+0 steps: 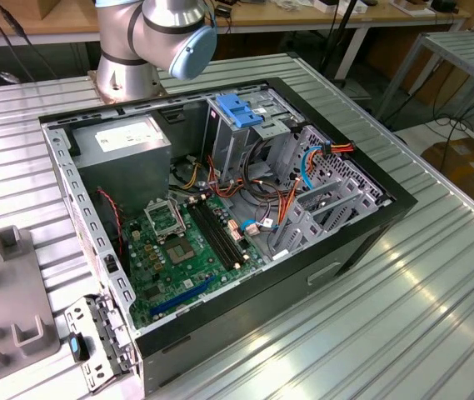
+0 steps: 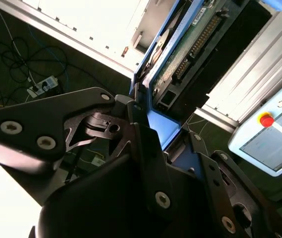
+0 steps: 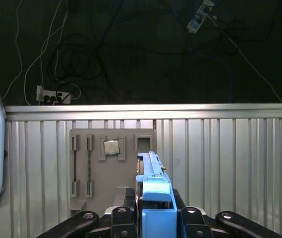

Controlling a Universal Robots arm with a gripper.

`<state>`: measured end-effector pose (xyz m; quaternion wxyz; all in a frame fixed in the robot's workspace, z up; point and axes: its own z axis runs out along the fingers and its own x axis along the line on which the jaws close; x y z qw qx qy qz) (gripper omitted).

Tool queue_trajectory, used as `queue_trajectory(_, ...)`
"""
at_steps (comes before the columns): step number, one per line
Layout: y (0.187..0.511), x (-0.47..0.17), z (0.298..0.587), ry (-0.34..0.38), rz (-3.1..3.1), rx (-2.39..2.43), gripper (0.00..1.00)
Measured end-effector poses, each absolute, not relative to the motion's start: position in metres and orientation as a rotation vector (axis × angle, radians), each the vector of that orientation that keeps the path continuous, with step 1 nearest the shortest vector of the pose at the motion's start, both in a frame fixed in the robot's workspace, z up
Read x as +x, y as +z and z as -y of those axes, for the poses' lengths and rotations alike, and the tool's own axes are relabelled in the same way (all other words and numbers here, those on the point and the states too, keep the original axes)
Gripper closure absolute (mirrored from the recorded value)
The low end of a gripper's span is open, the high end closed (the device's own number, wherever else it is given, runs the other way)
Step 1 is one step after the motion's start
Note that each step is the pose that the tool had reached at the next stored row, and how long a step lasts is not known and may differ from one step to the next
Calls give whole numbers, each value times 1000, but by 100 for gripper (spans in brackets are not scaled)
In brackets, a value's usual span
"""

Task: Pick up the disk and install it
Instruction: 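Pick up the disk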

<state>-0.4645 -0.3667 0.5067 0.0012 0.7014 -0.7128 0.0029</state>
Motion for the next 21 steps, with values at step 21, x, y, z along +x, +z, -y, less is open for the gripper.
queue_trajectory(21,507,-457,367,9,2237,2202,63)
